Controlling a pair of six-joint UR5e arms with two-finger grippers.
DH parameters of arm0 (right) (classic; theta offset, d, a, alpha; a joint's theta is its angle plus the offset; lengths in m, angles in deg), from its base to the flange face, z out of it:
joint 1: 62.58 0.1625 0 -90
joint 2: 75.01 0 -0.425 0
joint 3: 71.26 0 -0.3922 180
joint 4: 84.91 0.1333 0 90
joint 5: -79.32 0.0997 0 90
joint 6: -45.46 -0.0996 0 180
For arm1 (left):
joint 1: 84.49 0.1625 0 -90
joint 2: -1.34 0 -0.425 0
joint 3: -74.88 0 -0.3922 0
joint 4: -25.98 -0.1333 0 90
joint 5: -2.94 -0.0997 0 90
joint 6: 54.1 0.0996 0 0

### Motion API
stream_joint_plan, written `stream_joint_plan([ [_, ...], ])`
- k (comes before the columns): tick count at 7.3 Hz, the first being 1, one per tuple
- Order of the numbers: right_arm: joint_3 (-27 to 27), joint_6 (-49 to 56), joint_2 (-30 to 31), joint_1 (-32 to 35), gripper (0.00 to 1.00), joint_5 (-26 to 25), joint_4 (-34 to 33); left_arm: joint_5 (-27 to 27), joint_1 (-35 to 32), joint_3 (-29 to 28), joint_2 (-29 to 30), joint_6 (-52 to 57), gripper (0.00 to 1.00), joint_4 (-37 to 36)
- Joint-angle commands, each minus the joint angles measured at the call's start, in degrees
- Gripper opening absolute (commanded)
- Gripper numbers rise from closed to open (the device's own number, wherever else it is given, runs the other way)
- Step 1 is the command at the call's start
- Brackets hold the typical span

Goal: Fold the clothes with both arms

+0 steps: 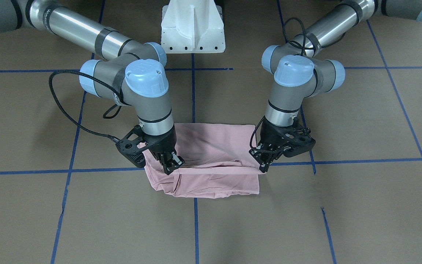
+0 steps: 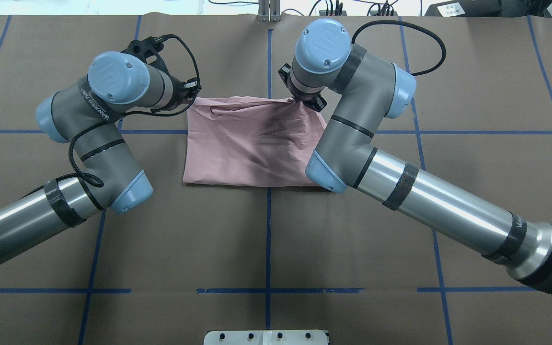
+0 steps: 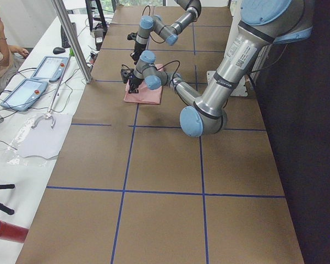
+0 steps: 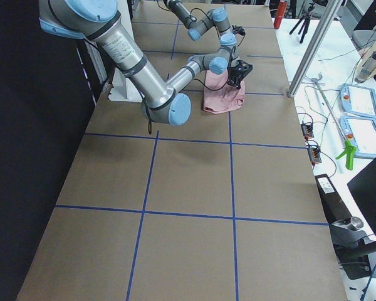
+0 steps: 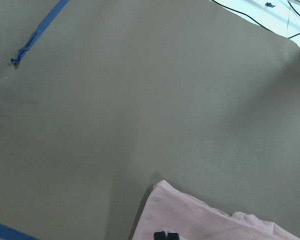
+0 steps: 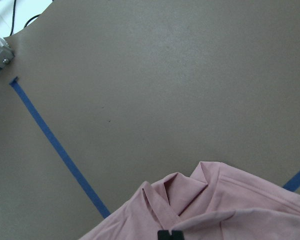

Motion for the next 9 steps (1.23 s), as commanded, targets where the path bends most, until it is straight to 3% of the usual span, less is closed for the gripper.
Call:
stream_joint_plan([
  [1,2.20,0.44,-0.11,0.11,0.00,0.03,0.10,0.09,-0.15,-6.37,3.95,0.06,0.04,1.93],
  [2,5.96,1.14,-1.24,0.46,0.63,-0.32,2.46,0.00,-0.32,-13.21,6.42,0.32,0.14,6.55],
  [3,16.00,1.76,-4.82,2.47,1.00,-0.50,8.66,-1.39,-2.41,-18.41,6.61,6.07,0.89,12.34],
  [4,18.28,7.25,-5.82,4.84,1.00,-0.41,10.46,-1.49,-5.65,-18.38,6.27,10.04,1.00,12.92],
  [6,18.13,14.03,-6.00,9.23,1.00,3.07,10.48,0.16,-6.39,-16.20,5.05,11.91,1.00,13.02],
  [7,17.26,17.90,-4.35,11.26,1.00,5.71,10.48,4.96,-8.91,-13.83,2.68,18.28,1.00,13.10],
  [8,12.72,23.50,0.28,13.54,1.00,8.00,10.39,8.40,-11.37,-9.89,-2.99,28.17,1.00,14.32],
  [9,9.55,32.09,6.50,18.00,1.00,14.03,10.22,10.96,-16.10,-7.24,-8.45,38.02,1.00,17.03],
])
